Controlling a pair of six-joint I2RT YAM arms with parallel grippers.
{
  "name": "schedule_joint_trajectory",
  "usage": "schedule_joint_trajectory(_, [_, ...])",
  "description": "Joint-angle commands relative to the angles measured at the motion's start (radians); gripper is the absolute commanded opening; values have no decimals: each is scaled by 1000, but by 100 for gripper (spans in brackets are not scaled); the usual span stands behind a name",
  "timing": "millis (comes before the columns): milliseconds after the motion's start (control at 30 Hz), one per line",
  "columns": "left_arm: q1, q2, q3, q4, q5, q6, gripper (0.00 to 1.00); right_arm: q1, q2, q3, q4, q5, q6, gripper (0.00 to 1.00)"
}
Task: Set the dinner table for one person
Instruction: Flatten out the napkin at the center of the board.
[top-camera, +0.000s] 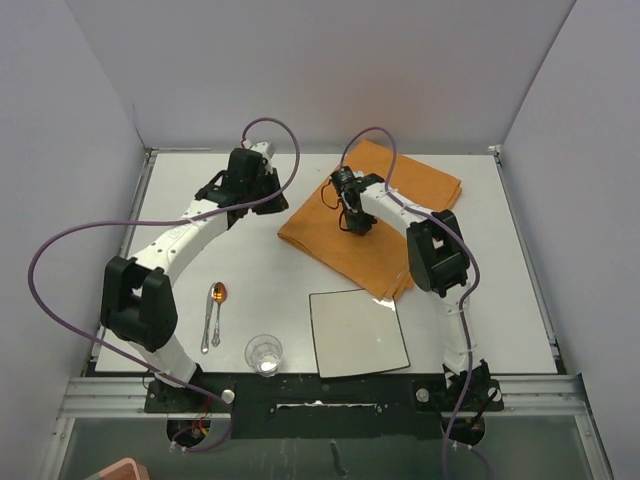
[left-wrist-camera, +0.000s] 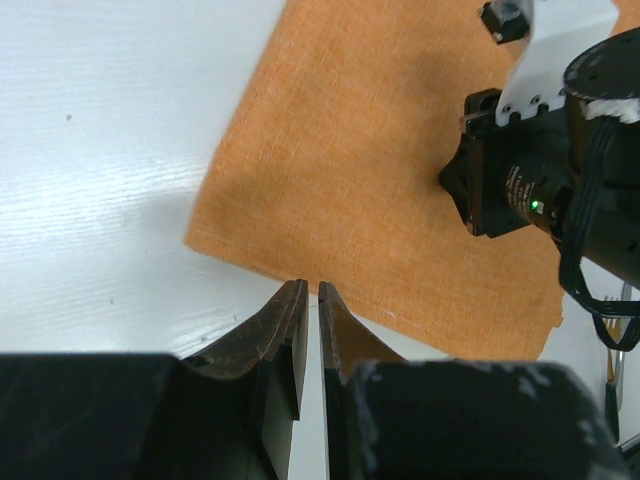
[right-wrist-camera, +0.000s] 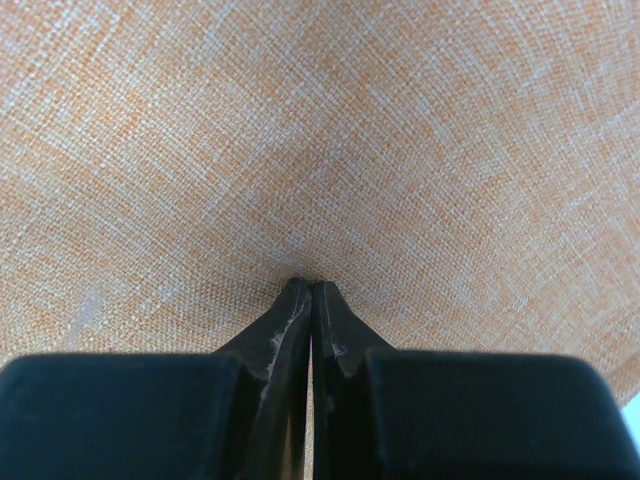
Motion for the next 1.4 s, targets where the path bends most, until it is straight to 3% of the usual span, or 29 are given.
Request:
schedule_joint_trajectory(0, [18,-89,-10,21,-14,15,9,41,67,50,59,-160,42,0])
schedule_joint_trajectory(167, [30,-104,-17,19,-18,19,10,50,55,30,38,-142,24,0])
schedule_joint_trajectory(467, [32,-72,10,32,-4,20,9,41,-168,-338,94,-79,31,0])
schedule_joint_trajectory(700, [31,-49,27,43,11,10,9,7,-292,-513,85,-36,70,0])
schedule_joint_trajectory(1067, [31,-48,13,50,17,13,9,-82,-353,-522,45,30,95,0])
schedule_joint_trajectory(1367, [26,44,-12,60,11,39,10,-102,-434,-439,134,23,17,0])
